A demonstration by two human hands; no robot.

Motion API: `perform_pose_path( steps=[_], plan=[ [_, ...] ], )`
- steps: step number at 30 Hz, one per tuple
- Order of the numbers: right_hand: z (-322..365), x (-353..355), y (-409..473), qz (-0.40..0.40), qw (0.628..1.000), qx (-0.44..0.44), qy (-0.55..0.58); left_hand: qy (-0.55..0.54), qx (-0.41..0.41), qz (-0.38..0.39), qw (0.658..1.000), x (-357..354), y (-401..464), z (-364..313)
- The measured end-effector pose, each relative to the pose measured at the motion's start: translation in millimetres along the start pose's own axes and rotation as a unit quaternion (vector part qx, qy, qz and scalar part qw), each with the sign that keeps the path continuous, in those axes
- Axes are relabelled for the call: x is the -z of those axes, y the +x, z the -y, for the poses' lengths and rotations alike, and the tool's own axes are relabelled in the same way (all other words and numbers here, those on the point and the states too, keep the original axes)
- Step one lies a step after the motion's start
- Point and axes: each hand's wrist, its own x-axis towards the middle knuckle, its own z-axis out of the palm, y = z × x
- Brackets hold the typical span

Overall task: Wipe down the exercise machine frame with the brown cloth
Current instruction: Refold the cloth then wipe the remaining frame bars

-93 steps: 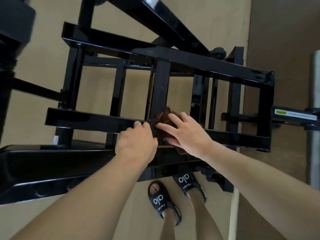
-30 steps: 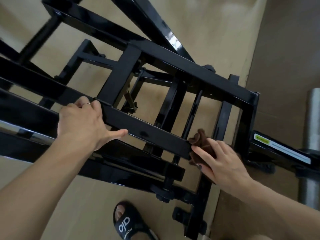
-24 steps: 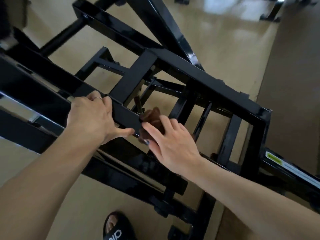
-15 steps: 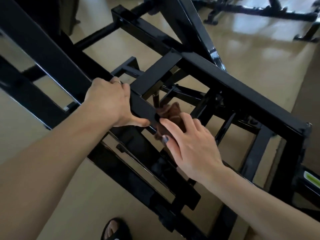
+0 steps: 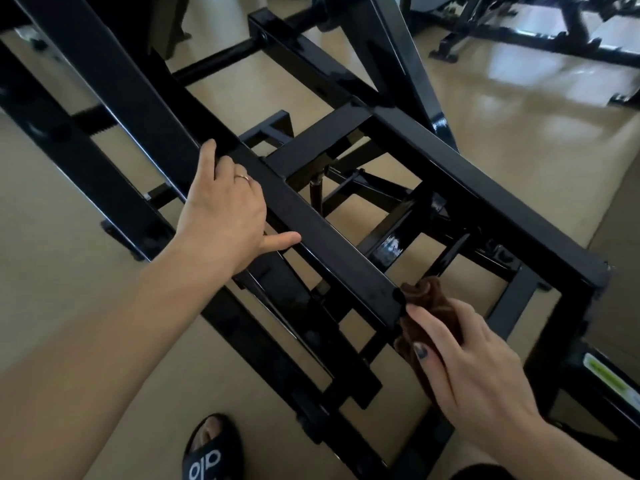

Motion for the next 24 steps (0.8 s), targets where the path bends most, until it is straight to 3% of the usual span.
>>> perform_pose_path(
  steps=[10,16,20,24],
  plan=[
    [70,-13,119,-0.030,0.999,0.033,0.018,-0.040,0.020,-0.024,0.999,-5,-1,-3],
    [14,1,9,0.025,0.999,-0.014,0.034,-0.037,0.008,-0.033,0.999,-3,-4,-3],
    [-31,9,-77,0.057,0.998,-0.018,-0.029,-0.029,0.001,-0.045,0.999,-5,-1,-3],
    [-32,6,-79,0.060,0.997,-0.013,-0.053,-0.032,0.001,-0.042,0.999,-7,-2,-1]
  ],
)
